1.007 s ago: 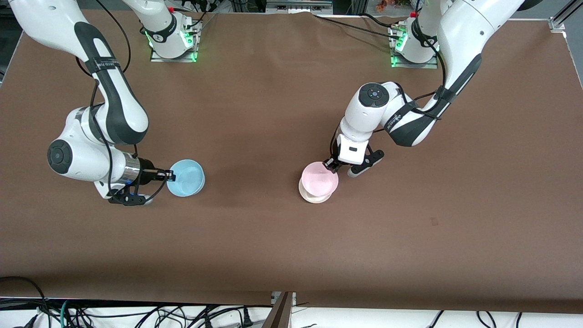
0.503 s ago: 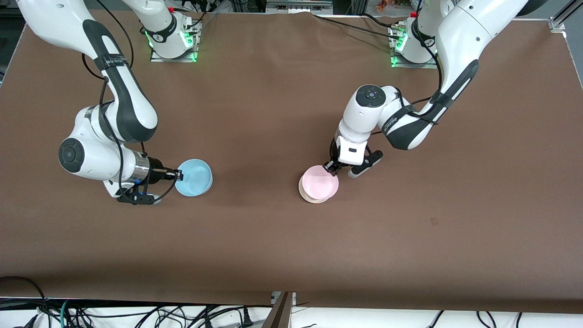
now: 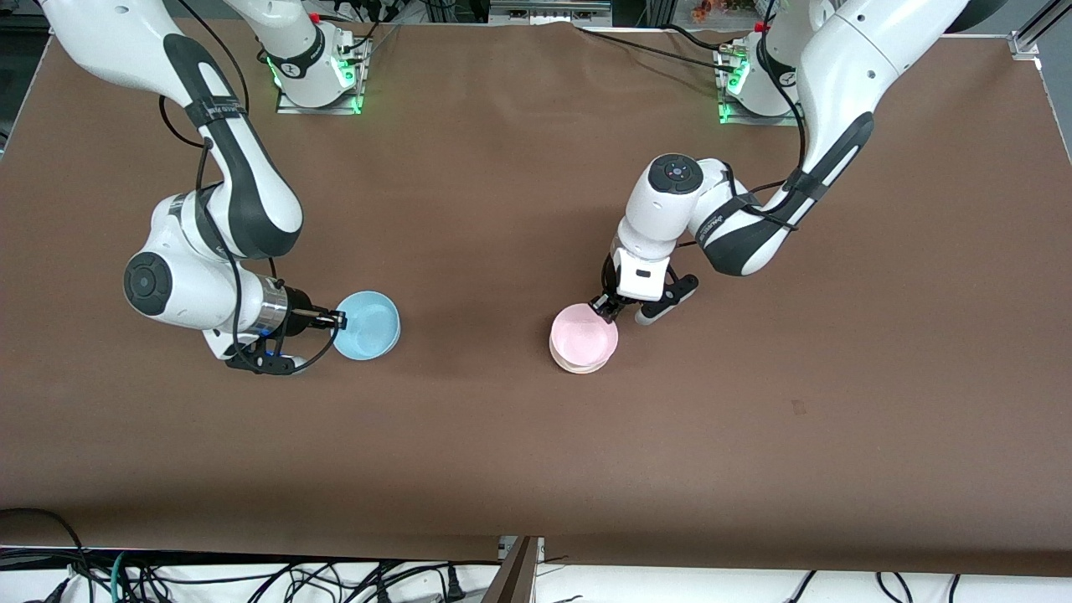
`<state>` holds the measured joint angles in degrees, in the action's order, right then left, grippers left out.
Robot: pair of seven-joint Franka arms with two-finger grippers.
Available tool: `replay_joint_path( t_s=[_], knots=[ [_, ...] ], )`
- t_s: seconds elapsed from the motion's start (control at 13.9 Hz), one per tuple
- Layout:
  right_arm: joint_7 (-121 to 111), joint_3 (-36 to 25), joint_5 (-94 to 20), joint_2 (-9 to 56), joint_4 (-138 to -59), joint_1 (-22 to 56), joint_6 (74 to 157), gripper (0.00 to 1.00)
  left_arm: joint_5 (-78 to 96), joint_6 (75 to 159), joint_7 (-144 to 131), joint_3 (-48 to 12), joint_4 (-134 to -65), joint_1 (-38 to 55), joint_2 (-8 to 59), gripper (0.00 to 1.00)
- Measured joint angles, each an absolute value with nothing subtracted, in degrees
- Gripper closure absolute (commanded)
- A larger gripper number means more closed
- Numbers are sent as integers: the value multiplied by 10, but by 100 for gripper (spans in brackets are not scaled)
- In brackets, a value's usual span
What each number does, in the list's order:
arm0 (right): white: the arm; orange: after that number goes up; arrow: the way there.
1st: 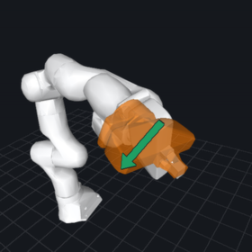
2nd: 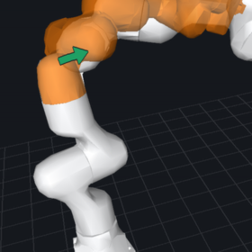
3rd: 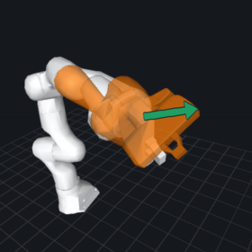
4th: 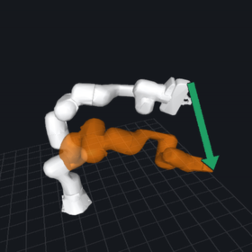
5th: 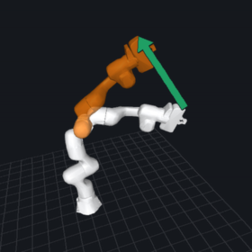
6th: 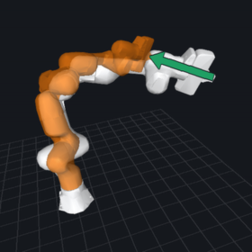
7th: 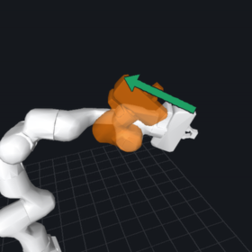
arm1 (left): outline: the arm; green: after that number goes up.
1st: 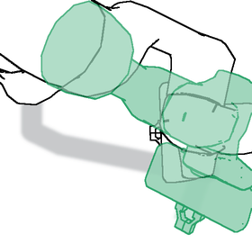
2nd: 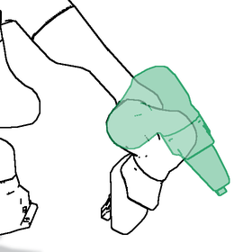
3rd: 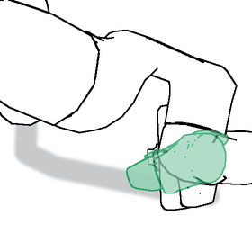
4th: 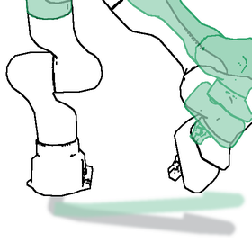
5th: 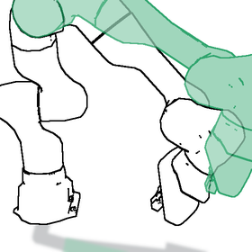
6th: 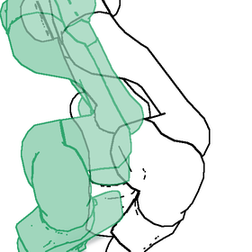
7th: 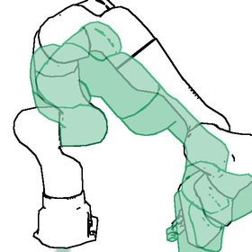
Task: Stack pink and blue bowls on white bowl
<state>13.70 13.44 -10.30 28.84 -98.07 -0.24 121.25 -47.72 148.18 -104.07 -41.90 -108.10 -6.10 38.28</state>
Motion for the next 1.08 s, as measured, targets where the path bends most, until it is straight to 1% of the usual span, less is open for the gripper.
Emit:
replay_joint_path(
  t_s=[0.29,0.72,0.79,0.86,0.93,1.01,1.08],
  knots=[
    [158,134,-103,289,-974,7,1213,100,-505,1484,-1065,-418,-1080,-61,396,100],
    [193,135,-103,296,-965,25,1214,100,-505,1485,-1068,-417,-1079,-61,397,100],
    [201,135,-103,297,-963,30,1214,100,-505,1485,-1069,-417,-1079,-61,397,97],
    [205,135,-103,298,-962,33,1214,100,-505,1485,-1070,-416,-1077,-61,398,91],
    [207,135,-103,299,-962,35,1214,100,-505,1485,-1072,-415,-1074,-61,398,83],
    [208,135,-103,300,-962,36,1218,100,-505,1485,-1073,-414,-1072,-61,399,79],
    [211,135,-103,302,-961,36,1223,100,-505,1485,-1074,-414,-1070,-61,399,77]
  ],
)
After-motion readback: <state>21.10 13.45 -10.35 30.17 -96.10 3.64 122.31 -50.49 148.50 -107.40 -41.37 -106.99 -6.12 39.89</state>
